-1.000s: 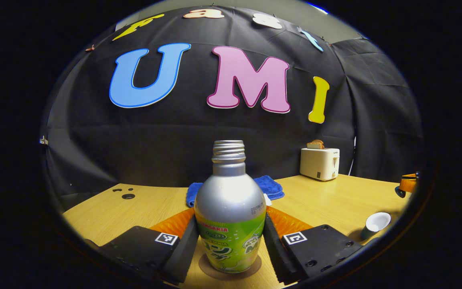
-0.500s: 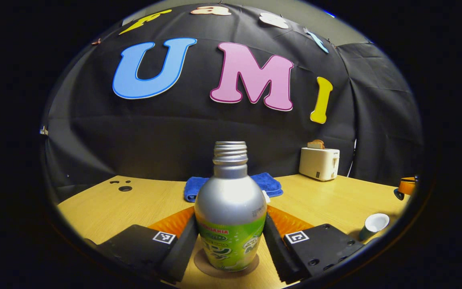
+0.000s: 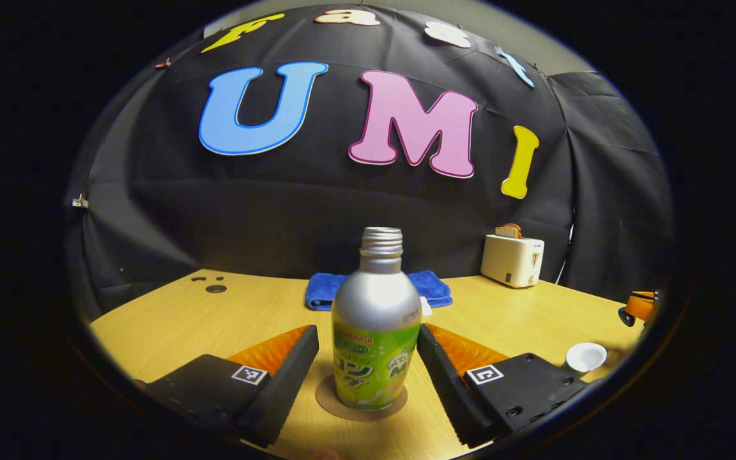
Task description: Open the teacup lid with one hand, grasp the water bottle and pour water into the teacup with the other hand; after pouring, place the water bottle on the coaster and then close the teacup lid.
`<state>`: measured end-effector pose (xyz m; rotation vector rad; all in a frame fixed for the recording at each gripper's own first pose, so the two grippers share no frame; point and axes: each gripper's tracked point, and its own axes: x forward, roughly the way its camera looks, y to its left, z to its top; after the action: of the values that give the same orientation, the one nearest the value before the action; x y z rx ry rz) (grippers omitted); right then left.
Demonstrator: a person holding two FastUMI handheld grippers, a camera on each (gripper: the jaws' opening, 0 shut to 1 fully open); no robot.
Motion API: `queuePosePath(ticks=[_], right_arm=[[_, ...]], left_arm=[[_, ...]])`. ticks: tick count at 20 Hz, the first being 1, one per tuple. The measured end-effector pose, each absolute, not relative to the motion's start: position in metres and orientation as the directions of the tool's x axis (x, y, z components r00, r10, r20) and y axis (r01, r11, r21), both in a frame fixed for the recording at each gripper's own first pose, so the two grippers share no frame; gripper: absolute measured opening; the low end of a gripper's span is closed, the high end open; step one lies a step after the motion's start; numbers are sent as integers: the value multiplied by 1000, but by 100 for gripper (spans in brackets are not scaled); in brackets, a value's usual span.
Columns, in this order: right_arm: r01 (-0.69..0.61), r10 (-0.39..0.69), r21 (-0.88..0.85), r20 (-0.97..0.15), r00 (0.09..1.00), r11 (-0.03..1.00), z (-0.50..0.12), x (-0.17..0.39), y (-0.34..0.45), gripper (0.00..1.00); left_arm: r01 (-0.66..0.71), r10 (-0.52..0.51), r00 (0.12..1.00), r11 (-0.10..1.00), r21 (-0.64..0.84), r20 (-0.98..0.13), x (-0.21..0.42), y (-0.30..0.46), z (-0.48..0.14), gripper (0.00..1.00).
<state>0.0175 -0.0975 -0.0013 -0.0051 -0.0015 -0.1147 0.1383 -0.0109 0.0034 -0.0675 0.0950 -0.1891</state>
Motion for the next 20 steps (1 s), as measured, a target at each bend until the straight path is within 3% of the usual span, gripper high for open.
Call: queuePosePath(ticks=[3, 4, 5, 10, 13, 17, 20], right_arm=[[114, -114, -5, 2, 993, 993, -1, 18, -98, 24], [115, -115, -5, 1, 993, 993, -1, 18, -98, 31], [115, -115, -5, 1, 993, 993, -1, 18, -97, 24], [110, -110, -5, 2, 994, 994, -1, 19, -96, 24], [99, -99, 2, 1, 995, 995, -2, 25, -90, 31], [22, -24, 51, 39, 999, 998, 17, 33, -56, 28], [-29, 29, 15, -2, 1000, 999, 13, 44, -29, 24]], left_arm=[[175, -179, 978, 984, -41, -105, 123, -7, -4, 97], [178, -181, 978, 983, -41, -104, 115, -8, -5, 98], [176, -179, 979, 984, -38, -99, 107, -8, -6, 98], [136, -137, 990, 990, -25, -29, 61, 2, 7, 97], [131, -131, 991, 991, -38, 16, 47, 10, 11, 97], [109, -109, 994, 994, -12, 7, 39, 17, -1, 97], [117, -117, 993, 993, 1, 2, 42, 17, -2, 96]])
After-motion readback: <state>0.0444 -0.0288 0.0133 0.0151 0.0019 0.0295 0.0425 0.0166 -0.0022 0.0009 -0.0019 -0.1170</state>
